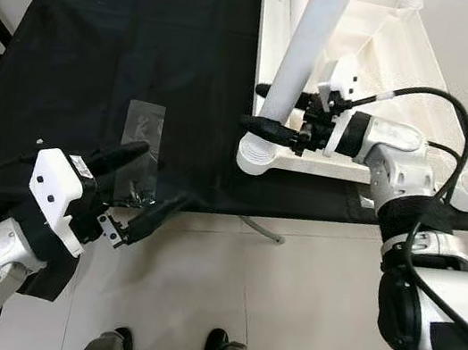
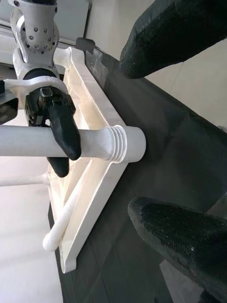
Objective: Building children table
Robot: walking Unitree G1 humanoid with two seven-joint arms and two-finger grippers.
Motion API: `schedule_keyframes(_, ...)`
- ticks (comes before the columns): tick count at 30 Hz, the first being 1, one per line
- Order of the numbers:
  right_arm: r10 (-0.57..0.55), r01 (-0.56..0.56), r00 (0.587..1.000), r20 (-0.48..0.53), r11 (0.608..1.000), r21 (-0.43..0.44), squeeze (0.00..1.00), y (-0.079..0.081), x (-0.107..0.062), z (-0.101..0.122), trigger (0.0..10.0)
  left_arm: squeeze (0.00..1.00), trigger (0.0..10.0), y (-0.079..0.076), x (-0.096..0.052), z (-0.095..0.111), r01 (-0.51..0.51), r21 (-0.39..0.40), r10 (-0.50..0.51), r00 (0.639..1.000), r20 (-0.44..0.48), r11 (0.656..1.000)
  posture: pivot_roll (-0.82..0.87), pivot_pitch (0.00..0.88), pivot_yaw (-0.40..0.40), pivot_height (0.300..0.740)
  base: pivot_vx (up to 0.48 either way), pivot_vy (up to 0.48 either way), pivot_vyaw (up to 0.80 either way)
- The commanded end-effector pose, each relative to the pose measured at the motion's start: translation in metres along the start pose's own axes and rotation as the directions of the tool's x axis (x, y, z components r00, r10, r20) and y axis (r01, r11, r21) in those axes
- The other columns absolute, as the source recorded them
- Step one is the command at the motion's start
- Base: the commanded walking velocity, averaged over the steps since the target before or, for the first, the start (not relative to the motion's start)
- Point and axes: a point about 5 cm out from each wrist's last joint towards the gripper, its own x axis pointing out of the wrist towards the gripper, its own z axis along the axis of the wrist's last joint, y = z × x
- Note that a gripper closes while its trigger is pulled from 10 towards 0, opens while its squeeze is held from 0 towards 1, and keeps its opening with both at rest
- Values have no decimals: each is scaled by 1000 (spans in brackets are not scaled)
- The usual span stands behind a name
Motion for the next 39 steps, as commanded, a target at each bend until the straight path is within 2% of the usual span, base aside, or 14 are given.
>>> schedule_keyframes(1, 64, -64, 998, -23, 998, 1, 0, 6, 1, -7, 0, 0, 10000, -4, 1, 3, 25, 15, -25, 1000, 5, 1000, 101, 281, -113, 740, 0, 0, 0)
schedule_keyframes(11, 26, -26, 999, -37, 1000, -2, 0, 5, -6, -12, 0, 0, 10000, -6, 2, 3, 23, 11, -23, 1000, 16, 1000, 83, 280, -118, 740, 0, 0, 0)
schedule_keyframes(14, -147, 148, 986, -83, 989, 9, 0, 4, -5, -27, 0, 0, 10000, -8, 1, 3, 25, 8, -25, 1000, 16, 1000, 75, 278, -126, 740, 0, 0, 0)
schedule_keyframes(16, -294, 299, 948, -122, 954, 28, 0, 9, -1, -43, 0, 0, 10000, -8, 1, 2, 27, 5, -27, 1000, 16, 1000, 73, 279, -128, 740, 0, 0, 0)
schedule_keyframes(17, -467, 482, 873, -140, 869, 107, 0, 34, 11, -68, 0, 0, 10000, -8, 1, 3, 27, 3, -27, 999, 17, 1000, 68, 293, -124, 740, 0, 0, 0)
schedule_keyframes(19, -467, 482, 873, -140, 869, 107, 0, 34, 11, -68, 0, 0, 10000, -8, 1, 3, 27, 3, -27, 999, 17, 1000, 68, 293, -124, 740, 0, 0, 0)
schedule_keyframes(21, -679, 710, 704, -209, 682, 176, 0, 84, 15, -93, 0, 0, 10000, -7, 1, 3, 35, 4, -35, 999, 13, 999, 61, 288, -110, 740, 0, 0, 0)
schedule_keyframes(22, -718, 753, 658, -227, 631, 186, 0, 94, 17, -96, 0, 0, 10000, -7, 2, 3, 37, -2, -37, 999, 18, 999, 50, 282, -96, 740, 0, 0, 0)
schedule_keyframes(32, -716, 740, 672, -186, 652, 164, 0, 80, 31, -86, 0, 0, 10000, -9, 7, 2, 52, -21, -52, 998, 32, 998, 50, 281, -94, 740, 0, 0, 0)
schedule_keyframes(33, -703, 725, 688, -179, 671, 156, 0, 76, 32, -83, 10000, 0, 10000, -9, 8, 1, 53, -22, -52, 998, 31, 998, 48, 280, -94, 740, 0, 0, 0)
schedule_keyframes(34, -684, 703, 711, -163, 694, 156, 827, 71, 32, -79, 10000, 0, 10000, -9, 8, 1, 53, -20, -53, 998, 30, 998, 50, 280, -94, 740, 0, 0, 0)
schedule_keyframes(36, -684, 703, 711, -163, 694, 156, 827, 71, 32, -79, 10000, 0, 10000, -9, 8, 1, 53, -20, -53, 998, 30, 998, 50, 280, -94, 740, 0, 0, 0)
schedule_keyframes(37, -652, 666, 746, -135, 727, 169, 1000, 69, 33, -72, 10000, 0, 10000, -8, 8, 1, 53, -19, -53, 998, 31, 998, 49, 278, -94, 740, 0, 0, 0)
schedule_keyframes(39, -587, 586, 808, -54, 790, 182, 1000, 57, 33, -55, 10000, 0, 10000, -8, 9, 1, 52, -17, -52, 998, 33, 998, 51, 277, -95, 740, 0, 0, 0)
